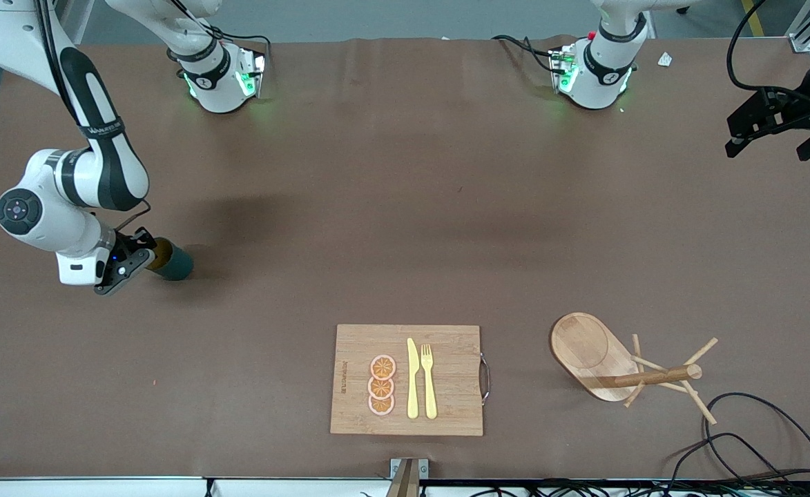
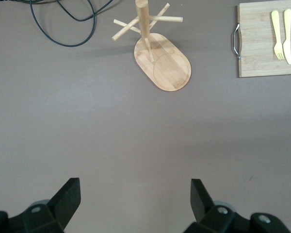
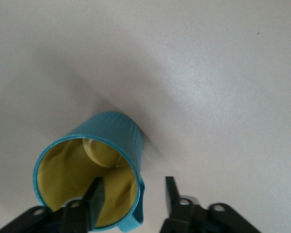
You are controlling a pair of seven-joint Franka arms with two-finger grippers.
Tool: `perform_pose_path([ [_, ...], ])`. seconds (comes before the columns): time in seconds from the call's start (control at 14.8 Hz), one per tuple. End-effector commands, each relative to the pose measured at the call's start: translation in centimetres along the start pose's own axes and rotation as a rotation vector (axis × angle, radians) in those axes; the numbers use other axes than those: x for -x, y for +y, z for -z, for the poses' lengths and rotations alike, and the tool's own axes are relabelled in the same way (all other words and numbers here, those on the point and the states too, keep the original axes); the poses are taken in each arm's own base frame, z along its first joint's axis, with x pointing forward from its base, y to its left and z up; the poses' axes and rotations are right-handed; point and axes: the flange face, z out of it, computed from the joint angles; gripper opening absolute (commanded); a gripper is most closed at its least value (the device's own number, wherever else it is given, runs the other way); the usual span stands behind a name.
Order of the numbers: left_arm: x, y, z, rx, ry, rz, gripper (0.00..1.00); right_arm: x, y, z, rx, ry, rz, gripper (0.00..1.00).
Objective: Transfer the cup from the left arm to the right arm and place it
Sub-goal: 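Lower the mug onto the table and open the right gripper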
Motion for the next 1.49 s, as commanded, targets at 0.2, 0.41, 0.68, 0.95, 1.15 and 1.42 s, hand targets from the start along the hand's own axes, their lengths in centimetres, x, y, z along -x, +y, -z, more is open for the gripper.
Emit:
perform_pose_path([
  [0.2, -0.1, 1.1, -0.9, 0.016, -0.016, -0.018, 1.00, -0.3, 0.6, 5.9, -0.024, -0.031, -0.132, 1.00],
  [0.41, 0.0, 2.5, -1.8, 0.013, -0.036, -0.041, 1.00, -0.1, -0.8, 10.5, -0.017, -0.034, -0.299, 1.00],
  [0.68, 1.2, 2.2, -2.4, 0.007, -0.055, -0.035, 1.00, -0.5, -2.9, 17.6, -0.016, -0.054, -0.465, 1.00],
  [0.95, 1.3, 2.2, -2.2, 0.007, -0.054, -0.033, 1.00, 0.1, -3.8, 22.6, -0.027, -0.083, -0.606, 1.00],
  [1.15, 1.3, 2.2, -2.3, 0.007, -0.055, -0.033, 1.00, -0.1, -4.2, 26.3, -0.036, -0.075, -0.635, 1.00],
  [1.42, 1.2, 2.2, -2.5, 0.008, -0.058, -0.032, 1.00, 0.3, -4.0, 30.9, -0.036, -0.056, -0.646, 1.00],
])
